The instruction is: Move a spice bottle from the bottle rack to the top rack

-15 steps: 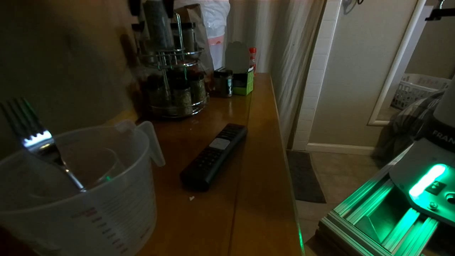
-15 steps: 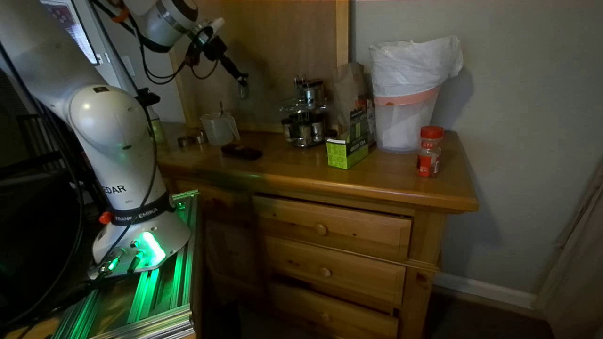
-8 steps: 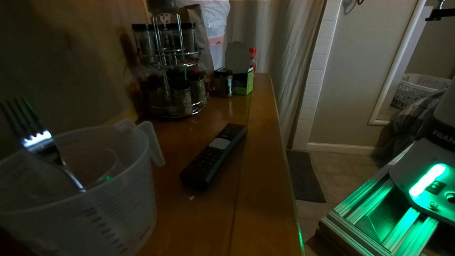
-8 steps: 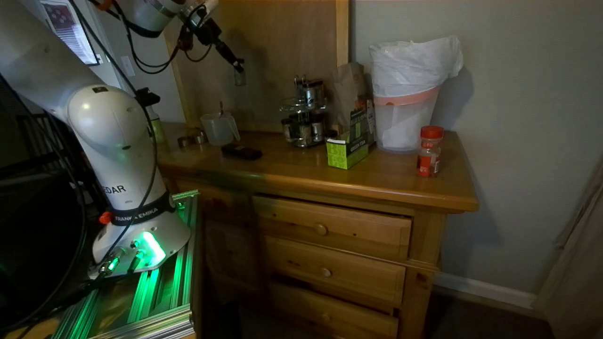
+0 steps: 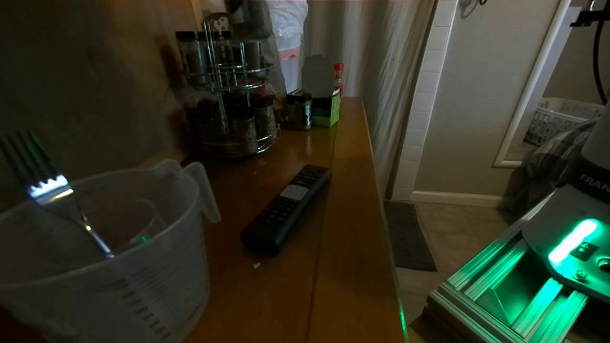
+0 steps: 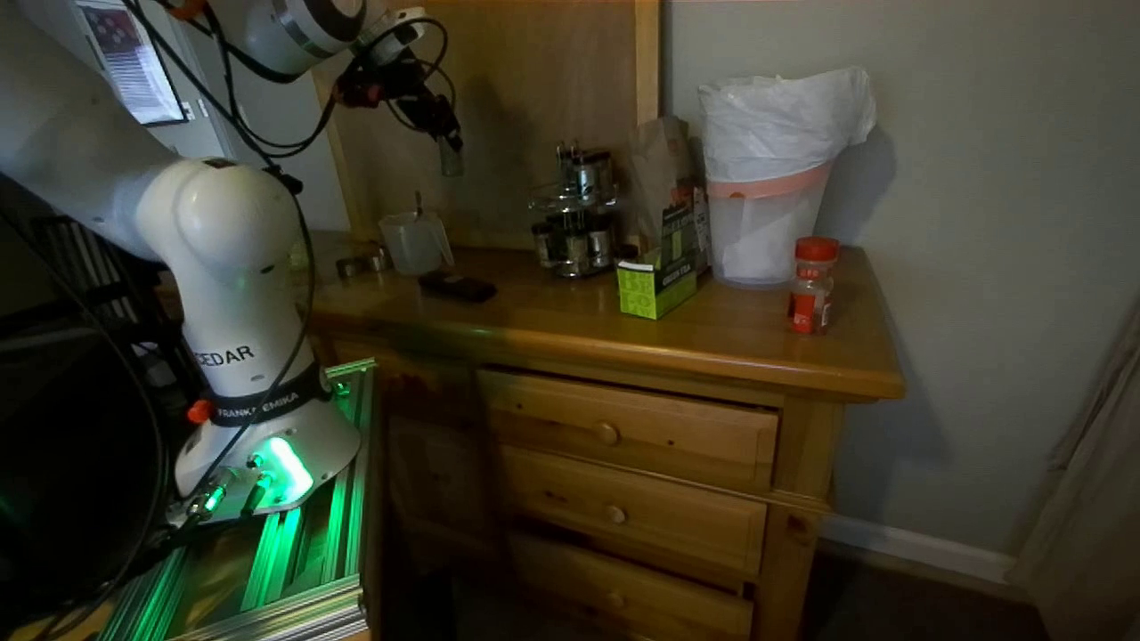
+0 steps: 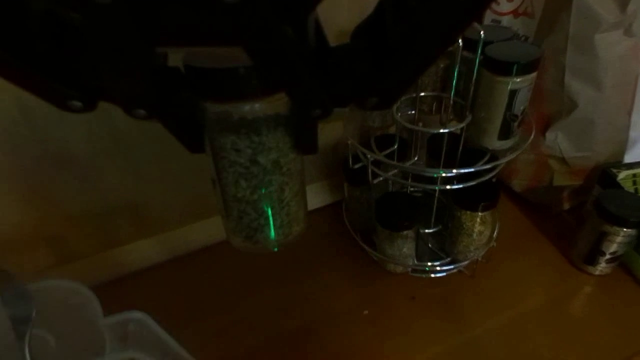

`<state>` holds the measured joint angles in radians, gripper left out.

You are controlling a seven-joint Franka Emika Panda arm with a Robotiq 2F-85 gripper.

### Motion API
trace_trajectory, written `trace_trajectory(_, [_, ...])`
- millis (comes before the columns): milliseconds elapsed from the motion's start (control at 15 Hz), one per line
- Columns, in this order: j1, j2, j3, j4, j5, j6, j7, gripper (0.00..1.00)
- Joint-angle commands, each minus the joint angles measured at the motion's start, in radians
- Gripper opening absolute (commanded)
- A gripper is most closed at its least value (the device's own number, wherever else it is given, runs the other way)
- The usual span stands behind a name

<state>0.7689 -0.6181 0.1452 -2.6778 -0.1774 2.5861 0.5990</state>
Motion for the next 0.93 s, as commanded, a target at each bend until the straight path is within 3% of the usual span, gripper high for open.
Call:
trace_trajectory(0, [0.127, -0.142, -0.211, -0.119, 0.022, -0.035, -0.270, 0.24])
trace_trajectory(67, [0.123, -0.166, -0.249, -0.136, 0.004, -0.030, -0.306, 0.24])
trace_trajectory(133, [0.084, -0.134, -0.252, -0.082, -0.029, -0.051, -0.268, 0.24])
trace_trajectory(200, [0.107, -0.094, -0.229, -0.094, -0.007, -0.018, -0.241, 0.49])
trace_trajectory(467, [0.087, -0.119, -0.257, -0.085, -0.011, -0.036, -0.269, 0.49])
trace_trajectory(533, [0.087, -0.119, -0.255, -0.085, -0.011, -0.036, -0.269, 0.24])
trace_trajectory(867, [0.035, -0.106, -0.325, -0.086, -0.079, 0.139, -0.318, 0.24])
